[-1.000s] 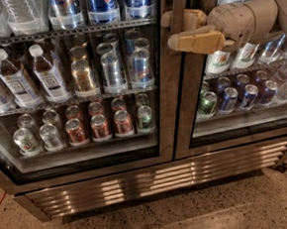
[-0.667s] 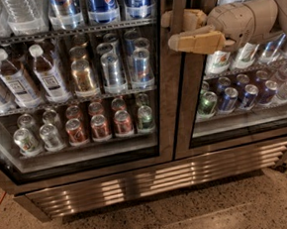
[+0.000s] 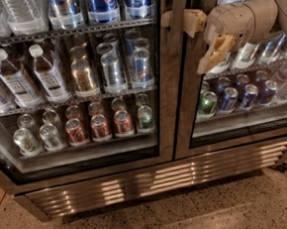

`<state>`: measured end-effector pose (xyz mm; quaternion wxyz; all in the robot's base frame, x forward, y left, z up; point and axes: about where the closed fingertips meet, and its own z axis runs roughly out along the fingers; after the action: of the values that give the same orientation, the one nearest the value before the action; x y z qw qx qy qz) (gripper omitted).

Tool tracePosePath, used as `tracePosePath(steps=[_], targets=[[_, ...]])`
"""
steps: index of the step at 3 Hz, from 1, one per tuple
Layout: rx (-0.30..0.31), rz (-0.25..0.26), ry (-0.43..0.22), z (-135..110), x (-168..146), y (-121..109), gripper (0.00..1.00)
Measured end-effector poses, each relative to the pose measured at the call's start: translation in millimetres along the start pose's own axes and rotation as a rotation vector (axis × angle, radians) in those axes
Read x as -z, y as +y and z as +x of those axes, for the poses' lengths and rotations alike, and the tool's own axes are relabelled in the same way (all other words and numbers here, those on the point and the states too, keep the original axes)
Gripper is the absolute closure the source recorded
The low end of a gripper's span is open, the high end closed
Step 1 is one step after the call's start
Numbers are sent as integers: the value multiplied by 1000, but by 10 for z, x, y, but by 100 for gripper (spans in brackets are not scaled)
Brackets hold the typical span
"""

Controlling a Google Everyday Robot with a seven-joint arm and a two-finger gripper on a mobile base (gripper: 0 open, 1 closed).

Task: Open right fridge door

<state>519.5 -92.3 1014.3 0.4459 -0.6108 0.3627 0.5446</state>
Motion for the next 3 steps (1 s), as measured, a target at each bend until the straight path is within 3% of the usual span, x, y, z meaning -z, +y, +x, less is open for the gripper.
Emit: tracePosePath(steps=[3], targets=[[0,0,0,0,1,1,0]])
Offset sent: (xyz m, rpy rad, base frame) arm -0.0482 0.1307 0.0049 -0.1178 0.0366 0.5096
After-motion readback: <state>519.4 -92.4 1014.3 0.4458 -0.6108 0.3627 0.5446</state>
